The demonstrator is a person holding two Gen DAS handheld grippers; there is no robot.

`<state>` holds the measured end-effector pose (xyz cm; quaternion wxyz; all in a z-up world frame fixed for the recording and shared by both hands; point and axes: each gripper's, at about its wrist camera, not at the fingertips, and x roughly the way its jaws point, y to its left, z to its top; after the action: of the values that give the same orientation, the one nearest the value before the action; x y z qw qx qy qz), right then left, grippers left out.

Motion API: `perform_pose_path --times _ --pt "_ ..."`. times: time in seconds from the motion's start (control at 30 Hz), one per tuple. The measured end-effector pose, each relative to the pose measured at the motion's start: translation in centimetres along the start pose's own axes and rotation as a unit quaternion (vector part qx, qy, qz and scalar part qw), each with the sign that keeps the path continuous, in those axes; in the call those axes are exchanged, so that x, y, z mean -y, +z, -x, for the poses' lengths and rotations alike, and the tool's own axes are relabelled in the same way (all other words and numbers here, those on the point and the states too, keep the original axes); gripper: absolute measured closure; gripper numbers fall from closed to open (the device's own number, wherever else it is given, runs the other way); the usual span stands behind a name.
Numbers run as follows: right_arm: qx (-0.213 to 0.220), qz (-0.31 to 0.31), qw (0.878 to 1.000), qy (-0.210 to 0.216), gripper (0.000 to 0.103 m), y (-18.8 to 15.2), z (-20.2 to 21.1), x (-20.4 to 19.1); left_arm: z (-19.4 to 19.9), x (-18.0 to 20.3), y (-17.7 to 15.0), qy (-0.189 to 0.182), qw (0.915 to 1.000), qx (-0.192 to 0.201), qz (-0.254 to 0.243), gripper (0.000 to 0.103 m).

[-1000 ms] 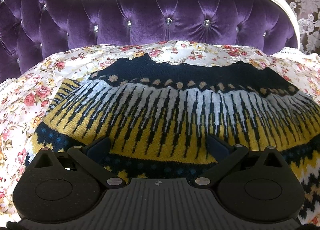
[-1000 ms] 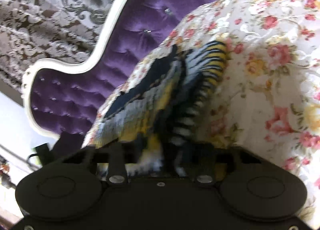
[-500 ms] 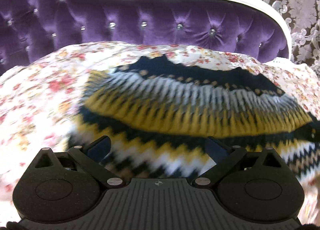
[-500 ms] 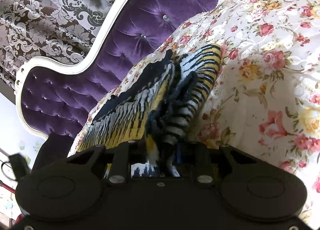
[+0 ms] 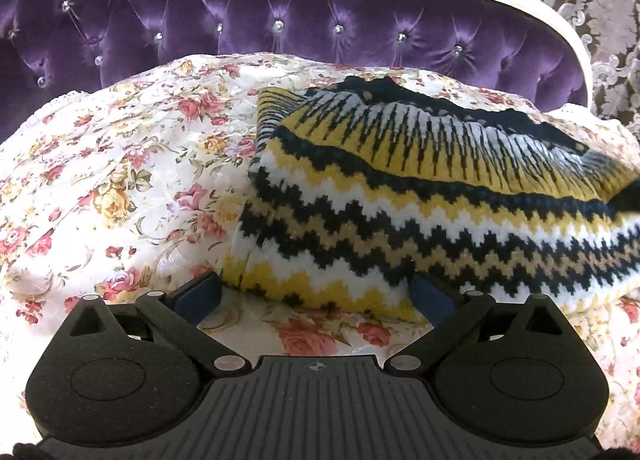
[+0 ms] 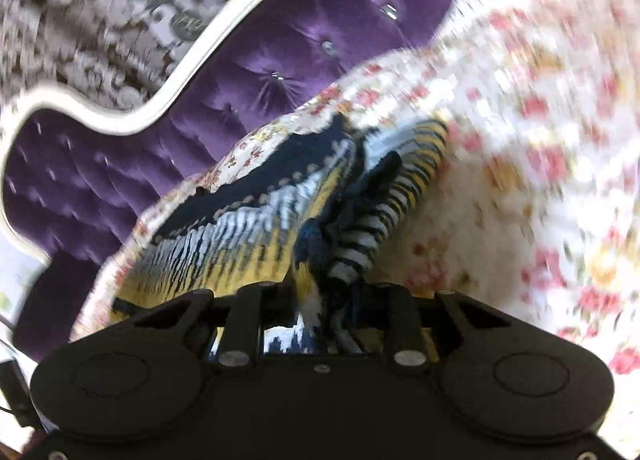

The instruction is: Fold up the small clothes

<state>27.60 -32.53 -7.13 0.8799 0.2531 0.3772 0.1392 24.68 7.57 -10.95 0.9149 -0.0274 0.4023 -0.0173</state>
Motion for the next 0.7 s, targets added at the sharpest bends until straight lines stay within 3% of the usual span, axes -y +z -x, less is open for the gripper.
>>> perform_pose_path --times 0.13,0.33,0.53,0.7 --pt "0.013 0.034 0.999 -0.003 0.072 2.1 0.6 -4.4 0.1 -0.2 -0.4 -0.003 0.9999 0.009 0.004 0.0" --pt "0.005 0.103 0.994 0.028 0.072 3.3 -1.8 -13.4 0.6 -0.4 -1.2 -0.005 0.9996 0.026 0.002 0.0" --pt "-0.04 0.158 0.984 0.073 0.073 0.9 -7.1 -20.9 0.7 -0.6 -1.4 -0.011 0.9994 0.032 0.001 0.0" --pt "-0.094 0.186 0.975 0.079 0.073 -2.8 -11.9 -23.9 0.9 -0.5 -1.6 -0.013 0.9993 0.036 0.0 0.0"
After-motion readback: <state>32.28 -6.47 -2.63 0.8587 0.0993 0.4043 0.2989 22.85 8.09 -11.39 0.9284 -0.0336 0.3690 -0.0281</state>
